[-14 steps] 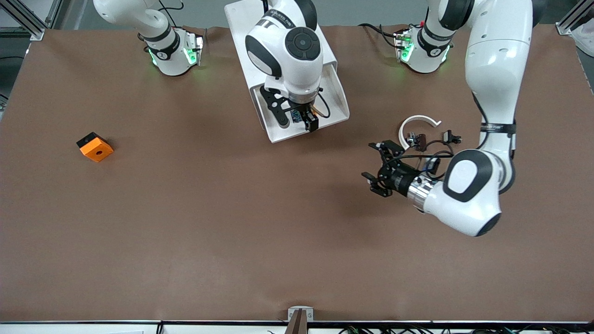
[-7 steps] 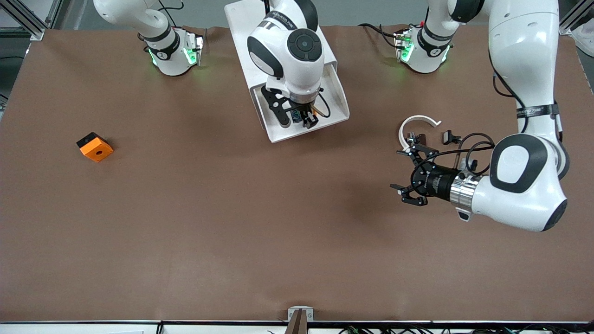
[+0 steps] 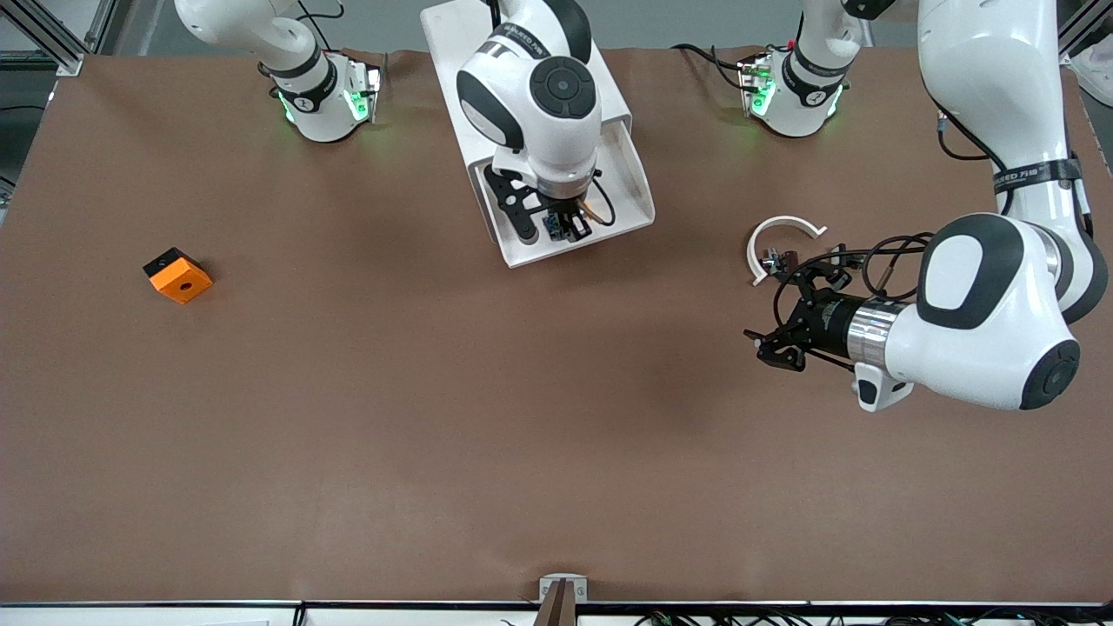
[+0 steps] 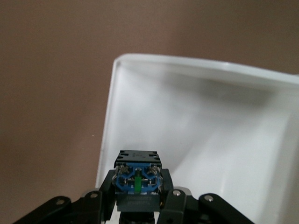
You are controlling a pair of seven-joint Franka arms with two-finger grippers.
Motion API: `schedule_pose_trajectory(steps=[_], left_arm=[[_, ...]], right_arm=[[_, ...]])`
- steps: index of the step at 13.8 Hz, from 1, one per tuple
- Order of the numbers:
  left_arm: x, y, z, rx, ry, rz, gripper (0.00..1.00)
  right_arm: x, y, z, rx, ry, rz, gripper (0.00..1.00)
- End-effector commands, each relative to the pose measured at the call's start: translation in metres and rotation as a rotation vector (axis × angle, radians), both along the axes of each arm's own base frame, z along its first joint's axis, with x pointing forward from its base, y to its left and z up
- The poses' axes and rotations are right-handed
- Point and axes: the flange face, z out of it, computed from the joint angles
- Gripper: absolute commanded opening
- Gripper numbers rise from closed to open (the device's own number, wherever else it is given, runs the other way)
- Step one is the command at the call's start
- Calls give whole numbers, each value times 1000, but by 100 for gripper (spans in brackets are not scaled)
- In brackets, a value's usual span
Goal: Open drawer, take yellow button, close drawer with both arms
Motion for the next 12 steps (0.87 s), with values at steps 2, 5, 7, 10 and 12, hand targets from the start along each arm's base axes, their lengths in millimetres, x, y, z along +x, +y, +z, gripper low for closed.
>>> schedule_pose_trajectory(steps=[2, 5, 7, 10, 12], left_arm=[[-13, -55, -3, 76, -152, -240, 100], [-35, -125, -8, 156, -263, -371, 100], [-53, -161, -15, 141, -301, -408, 100], [-89, -177, -28, 115, -384, -402, 100], [-118, -182, -41, 101, -452, -394, 100]], right_arm=[[35, -39, 58, 3, 29, 49, 9], [64, -104, 101, 38, 41, 394, 8], [90, -158, 114, 54, 69, 558, 8], [120, -239, 104, 84, 97, 766, 11], [138, -286, 93, 98, 98, 843, 11]])
